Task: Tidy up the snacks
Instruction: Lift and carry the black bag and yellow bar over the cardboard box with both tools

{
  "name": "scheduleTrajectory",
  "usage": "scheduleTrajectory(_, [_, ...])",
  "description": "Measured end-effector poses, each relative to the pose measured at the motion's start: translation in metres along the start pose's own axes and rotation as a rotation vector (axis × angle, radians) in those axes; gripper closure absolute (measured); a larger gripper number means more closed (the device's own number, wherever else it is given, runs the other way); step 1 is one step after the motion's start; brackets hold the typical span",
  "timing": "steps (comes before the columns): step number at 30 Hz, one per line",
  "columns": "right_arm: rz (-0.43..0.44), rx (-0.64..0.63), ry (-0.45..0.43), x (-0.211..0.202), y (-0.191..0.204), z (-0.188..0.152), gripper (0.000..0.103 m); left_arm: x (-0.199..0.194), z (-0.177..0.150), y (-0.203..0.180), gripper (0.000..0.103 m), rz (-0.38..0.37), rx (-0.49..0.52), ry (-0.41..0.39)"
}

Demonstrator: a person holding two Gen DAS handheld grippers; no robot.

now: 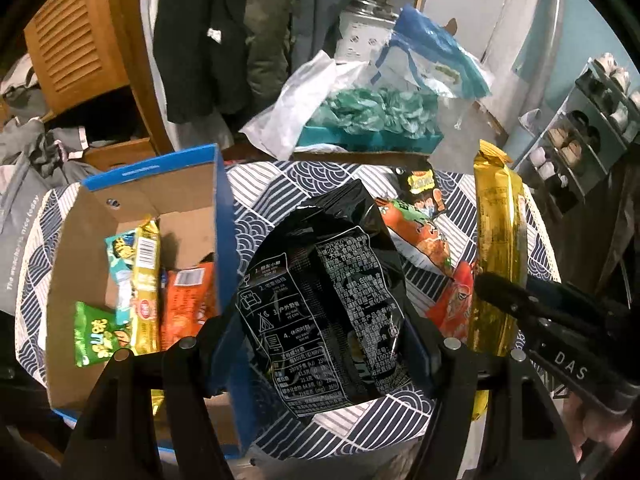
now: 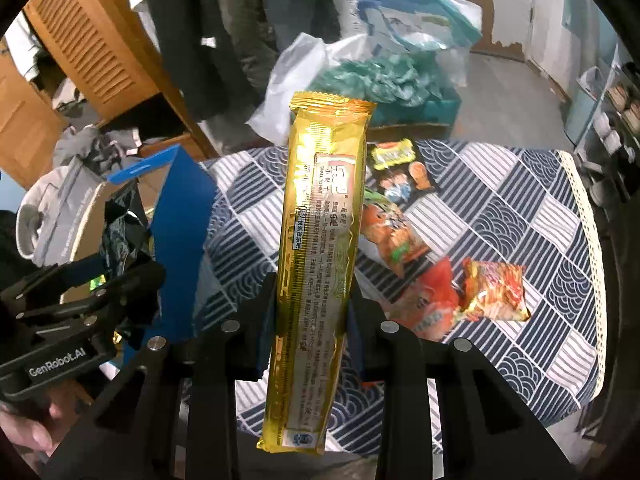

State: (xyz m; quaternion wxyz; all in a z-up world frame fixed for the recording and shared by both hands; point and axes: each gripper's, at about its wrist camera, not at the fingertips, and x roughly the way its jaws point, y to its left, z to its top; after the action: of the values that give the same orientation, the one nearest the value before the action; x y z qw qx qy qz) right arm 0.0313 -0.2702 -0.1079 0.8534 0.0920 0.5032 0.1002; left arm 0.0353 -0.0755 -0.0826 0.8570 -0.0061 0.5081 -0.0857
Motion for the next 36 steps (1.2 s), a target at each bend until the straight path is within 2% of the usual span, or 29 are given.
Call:
scheduleTrajectory(9, [0.041, -0.059, -0.023, -0.010, 0.037, 0.012, 0.074, -0.026, 0.000, 0.032, 0.031, 0.011, -0.032, -0.058])
scheduleTrajectory(20, [0.112, -0.110, -0.022, -0.007, 0.086, 0.027, 0.074, -0.037, -0.004, 0.081, 0.031, 0.050, -0.089, -0.087])
scheduleTrajectory(36, [0.194, -0.205, 0.007, 0.017, 0.172, 0.048, 0.074, -0.031, -0.018, 0.161, 0.031, 0.119, -0.210, -0.062])
